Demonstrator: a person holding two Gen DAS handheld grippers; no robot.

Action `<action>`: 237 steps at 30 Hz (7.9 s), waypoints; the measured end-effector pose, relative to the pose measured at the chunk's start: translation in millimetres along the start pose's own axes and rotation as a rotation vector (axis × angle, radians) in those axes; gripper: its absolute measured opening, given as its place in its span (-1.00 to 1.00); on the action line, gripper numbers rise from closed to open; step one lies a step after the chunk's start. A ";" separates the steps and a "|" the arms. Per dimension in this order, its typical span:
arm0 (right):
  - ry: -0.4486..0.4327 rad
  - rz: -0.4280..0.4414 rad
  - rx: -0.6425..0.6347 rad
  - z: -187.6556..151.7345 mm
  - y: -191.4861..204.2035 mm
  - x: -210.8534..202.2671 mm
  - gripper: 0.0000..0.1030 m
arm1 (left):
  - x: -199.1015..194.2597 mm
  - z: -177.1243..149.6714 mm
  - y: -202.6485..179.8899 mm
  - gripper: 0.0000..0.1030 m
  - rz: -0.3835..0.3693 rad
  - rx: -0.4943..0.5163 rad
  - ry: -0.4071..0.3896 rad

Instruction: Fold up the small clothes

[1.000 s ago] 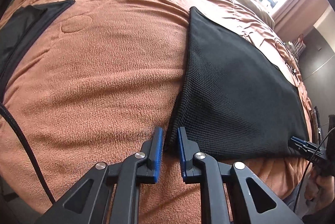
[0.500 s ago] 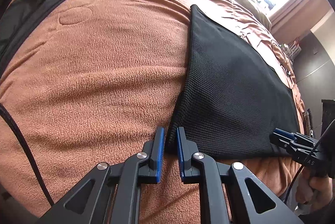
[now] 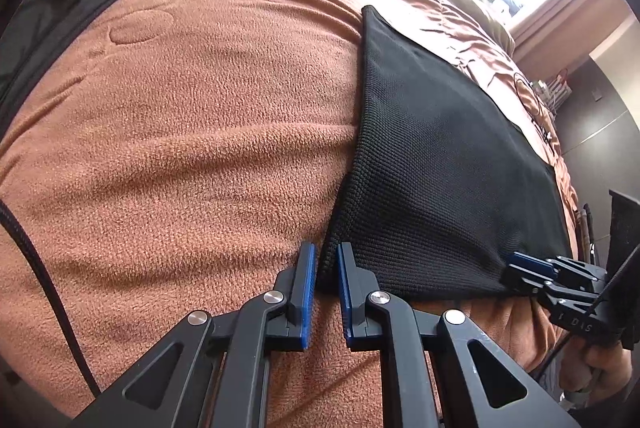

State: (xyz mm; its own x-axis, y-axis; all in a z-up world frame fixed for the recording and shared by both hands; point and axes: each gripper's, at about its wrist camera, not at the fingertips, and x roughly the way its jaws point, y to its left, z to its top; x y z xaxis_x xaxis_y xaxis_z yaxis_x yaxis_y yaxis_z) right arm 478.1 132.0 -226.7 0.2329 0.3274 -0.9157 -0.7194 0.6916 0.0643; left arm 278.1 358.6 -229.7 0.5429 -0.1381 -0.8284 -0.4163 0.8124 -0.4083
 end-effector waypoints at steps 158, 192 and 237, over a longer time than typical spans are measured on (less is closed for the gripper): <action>-0.312 0.317 0.511 -114.2 -211.2 -49.8 0.04 | -2.0 49.1 -249.4 -0.37 -0.250 0.106 -0.035; -0.191 0.242 0.524 11.0 -218.3 24.2 -0.63 | 87.9 27.8 -169.5 -0.35 -0.185 -0.128 0.144; -0.486 0.067 0.723 -242.9 -248.0 -144.2 -0.99 | 107.8 -2.0 -259.6 -0.35 -0.205 0.230 0.204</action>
State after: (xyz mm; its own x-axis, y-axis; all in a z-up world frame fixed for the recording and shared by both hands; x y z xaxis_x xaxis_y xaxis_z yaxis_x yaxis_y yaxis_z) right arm 463.9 -243.2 -206.9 0.5769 0.5060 -0.6412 -0.1881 0.8463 0.4985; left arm 443.2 131.7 -213.7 0.4315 -0.4023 -0.8074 -0.1269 0.8591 -0.4958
